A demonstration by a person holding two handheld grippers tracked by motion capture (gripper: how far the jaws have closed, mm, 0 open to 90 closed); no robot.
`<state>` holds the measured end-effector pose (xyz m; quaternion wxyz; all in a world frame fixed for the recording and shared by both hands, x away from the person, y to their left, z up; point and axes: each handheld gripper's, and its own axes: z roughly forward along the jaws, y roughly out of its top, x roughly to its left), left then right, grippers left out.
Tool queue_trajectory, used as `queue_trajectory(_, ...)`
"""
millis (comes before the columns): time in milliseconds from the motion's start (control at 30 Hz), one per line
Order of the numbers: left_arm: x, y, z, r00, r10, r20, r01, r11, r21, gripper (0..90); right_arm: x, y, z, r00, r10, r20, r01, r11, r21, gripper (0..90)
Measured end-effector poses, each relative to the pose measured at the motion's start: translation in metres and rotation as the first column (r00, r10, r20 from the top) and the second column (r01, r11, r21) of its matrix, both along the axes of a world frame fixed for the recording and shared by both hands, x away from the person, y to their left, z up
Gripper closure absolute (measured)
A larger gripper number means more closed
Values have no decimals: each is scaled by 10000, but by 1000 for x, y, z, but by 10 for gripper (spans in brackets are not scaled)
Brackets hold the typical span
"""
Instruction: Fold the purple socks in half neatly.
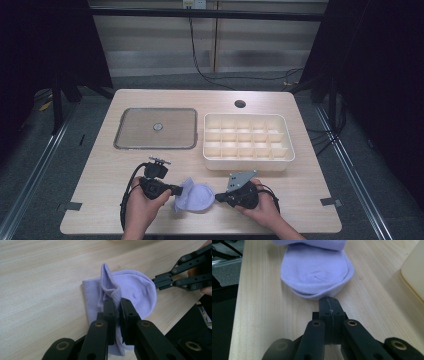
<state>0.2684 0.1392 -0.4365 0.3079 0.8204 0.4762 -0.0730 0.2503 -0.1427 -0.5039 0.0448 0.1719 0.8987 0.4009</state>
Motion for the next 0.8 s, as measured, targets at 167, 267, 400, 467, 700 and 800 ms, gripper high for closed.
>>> queue_trajectory(167, 0, -3, 0, 10000, 93, 7, -93, 10000, -21, 843, 0, 0, 0, 10000, -39, -34, 39, 10000, 4, 900)
queue_trajectory(267, 0, -4, 0, 10000, -30, -8, 30, 10000, 12, 844, 0, 0, 0, 10000, -30, 3, 30, 10000, 5, 900)
queue_trajectory(400, 0, -6, -1, 10000, -24, 6, 24, 10000, -53, 843, 0, 0, 0, 10000, -25, -1, 25, 10000, 6, 900)
queue_trajectory(467, 0, -7, -1, 10000, 12, -18, -12, 10000, -60, 842, 0, 0, 0, 10000, -52, -30, 52, 10000, 6, 900)
queue_trajectory(700, 0, -12, 1, 10000, -63, -34, 63, 10000, -26, 841, 0, 0, 0, 10000, -30, 24, 30, 10000, -15, 900)
queue_trajectory(800, 0, -15, 1, 10000, -69, -6, 69, 10000, -32, 841, -1, 0, 0, 10000, -37, 0, 37, 10000, -13, 900)
